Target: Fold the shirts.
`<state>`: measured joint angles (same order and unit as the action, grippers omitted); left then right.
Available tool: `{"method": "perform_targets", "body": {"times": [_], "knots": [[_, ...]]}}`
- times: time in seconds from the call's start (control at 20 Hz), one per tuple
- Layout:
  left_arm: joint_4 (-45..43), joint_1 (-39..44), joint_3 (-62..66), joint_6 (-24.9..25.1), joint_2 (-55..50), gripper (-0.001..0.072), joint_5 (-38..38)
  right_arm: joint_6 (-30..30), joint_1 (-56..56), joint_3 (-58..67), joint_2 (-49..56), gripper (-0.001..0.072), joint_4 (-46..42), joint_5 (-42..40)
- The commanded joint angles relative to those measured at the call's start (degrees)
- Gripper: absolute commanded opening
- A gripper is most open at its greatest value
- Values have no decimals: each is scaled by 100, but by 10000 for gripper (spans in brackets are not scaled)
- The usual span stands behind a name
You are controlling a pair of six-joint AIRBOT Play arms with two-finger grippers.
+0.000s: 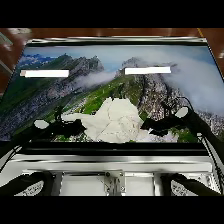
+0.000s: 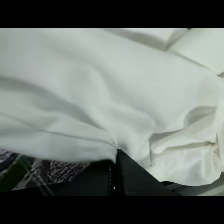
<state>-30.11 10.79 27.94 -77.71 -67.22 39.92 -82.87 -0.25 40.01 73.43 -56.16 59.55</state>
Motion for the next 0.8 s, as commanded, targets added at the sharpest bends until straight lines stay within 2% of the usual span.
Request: {"method": "perform_targets", "body": {"times": [0.0,0.05,0.1,0.15,0.2,0.25,0.4,0.5,0.65,0.75], "knots": [[15,-11,42,164,304,40,173,109,48,-2,522,688,476,-382],[15,-11,109,166,378,39,170,109,48,-2,570,530,520,-461],[15,-11,212,168,431,39,177,105,46,-2,568,290,520,-553],[15,-11,326,170,461,39,195,83,33,-2,568,212,579,-632],[13,-11,468,234,472,40,225,87,35,2,568,190,638,-669],[15,-11,603,302,472,39,254,83,35,4,568,57,671,-662],[13,-20,1091,658,476,39,354,374,35,151,437,52,675,-293],[7,-116,1604,1161,518,38,765,715,35,540,61,52,612,87],[-170,-516,2686,1252,844,38,1401,737,-44,1556,-866,52,264,444],[-319,-903,3585,1255,1287,38,1473,732,-275,2400,-1620,52,236,404]]}}
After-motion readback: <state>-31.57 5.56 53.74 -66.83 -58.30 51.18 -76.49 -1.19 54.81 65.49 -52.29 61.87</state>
